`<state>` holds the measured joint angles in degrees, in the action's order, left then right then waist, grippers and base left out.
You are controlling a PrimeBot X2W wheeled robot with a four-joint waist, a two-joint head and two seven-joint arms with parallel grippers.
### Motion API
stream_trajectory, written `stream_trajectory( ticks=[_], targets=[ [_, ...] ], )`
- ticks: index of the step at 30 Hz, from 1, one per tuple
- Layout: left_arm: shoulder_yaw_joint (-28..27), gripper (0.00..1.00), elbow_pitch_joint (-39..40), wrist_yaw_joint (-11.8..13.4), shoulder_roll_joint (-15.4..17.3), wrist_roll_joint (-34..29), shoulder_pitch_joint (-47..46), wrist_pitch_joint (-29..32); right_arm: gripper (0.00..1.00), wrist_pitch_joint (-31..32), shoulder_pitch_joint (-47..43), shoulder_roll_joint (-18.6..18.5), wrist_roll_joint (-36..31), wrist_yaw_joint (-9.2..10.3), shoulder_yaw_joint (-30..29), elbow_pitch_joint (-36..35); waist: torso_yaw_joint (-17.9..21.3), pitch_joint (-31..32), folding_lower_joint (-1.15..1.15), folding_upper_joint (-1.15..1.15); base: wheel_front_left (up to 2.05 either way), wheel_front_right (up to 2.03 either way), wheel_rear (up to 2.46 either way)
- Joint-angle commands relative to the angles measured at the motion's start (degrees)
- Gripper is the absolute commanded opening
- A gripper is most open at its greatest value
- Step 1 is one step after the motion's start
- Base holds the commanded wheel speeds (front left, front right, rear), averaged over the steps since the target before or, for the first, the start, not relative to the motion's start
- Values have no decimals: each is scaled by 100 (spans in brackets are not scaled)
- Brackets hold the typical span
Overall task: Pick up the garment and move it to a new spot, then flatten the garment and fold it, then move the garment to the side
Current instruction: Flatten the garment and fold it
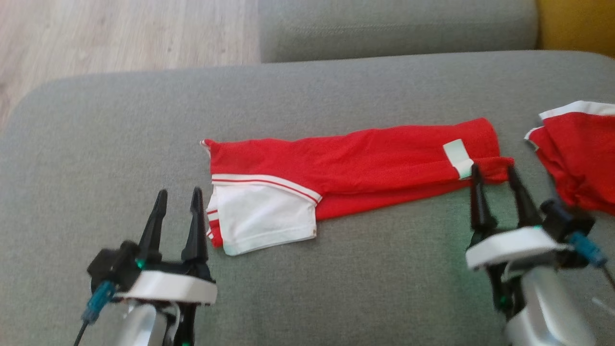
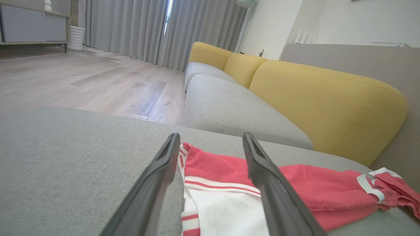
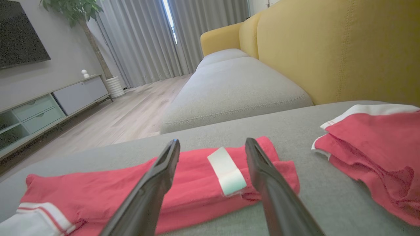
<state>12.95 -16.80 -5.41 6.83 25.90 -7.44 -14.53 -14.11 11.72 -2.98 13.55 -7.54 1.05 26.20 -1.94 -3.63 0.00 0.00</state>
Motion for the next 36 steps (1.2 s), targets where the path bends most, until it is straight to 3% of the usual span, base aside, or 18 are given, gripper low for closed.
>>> stream_trajectory(
  ticks=[1, 6, 16, 26, 27, 28, 29, 36],
  targets=[
    [-224, 100, 127, -45, 1, -78, -398, -46, 100, -25, 432, 9, 17, 5, 29, -157, -76, -106, 0, 0, 0, 0, 0],
    [-246, 100, 47, -137, -138, -167, -665, -47, 100, 211, 1040, 10, -168, 5, -799, 253, -230, -425, 0, 0, 0, 0, 0],
    [-169, 100, -62, -200, -293, -158, -1027, -47, 100, 920, 2156, 10, -916, 5, -2329, 1829, -467, -894, 0, 0, 0, 0, 0],
    [-72, 100, -74, -206, -293, -132, -1156, -47, 100, 1076, 2674, 10, -1323, 5, -2703, 3192, -530, -1056, 0, 0, 0, 0, 0],
    [-69, 100, -81, -206, -286, -130, -1159, -47, 80, 1052, 2710, 10, -1325, 5, -2694, 3292, -522, -1056, 0, 0, 0, 0, 0],
    [-65, 100, -89, -206, -279, -129, -1161, -47, 32, 1011, 2746, 10, -1328, 5, -2684, 3375, -511, -1053, 0, 0, 0, 0, 0],
    [-63, 100, -98, -207, -272, -128, -1160, -47, 0, 942, 2780, 10, -1325, 5, -2658, 3443, -495, -1042, 0, 0, 0, 0, 0],
    [-80, 100, -183, -207, -231, -58, -1097, -47, 0, 426, 2857, -69, -1476, 5, -2648, 3456, -288, -857, 0, 0, 0, 0, 0]
  ],
)
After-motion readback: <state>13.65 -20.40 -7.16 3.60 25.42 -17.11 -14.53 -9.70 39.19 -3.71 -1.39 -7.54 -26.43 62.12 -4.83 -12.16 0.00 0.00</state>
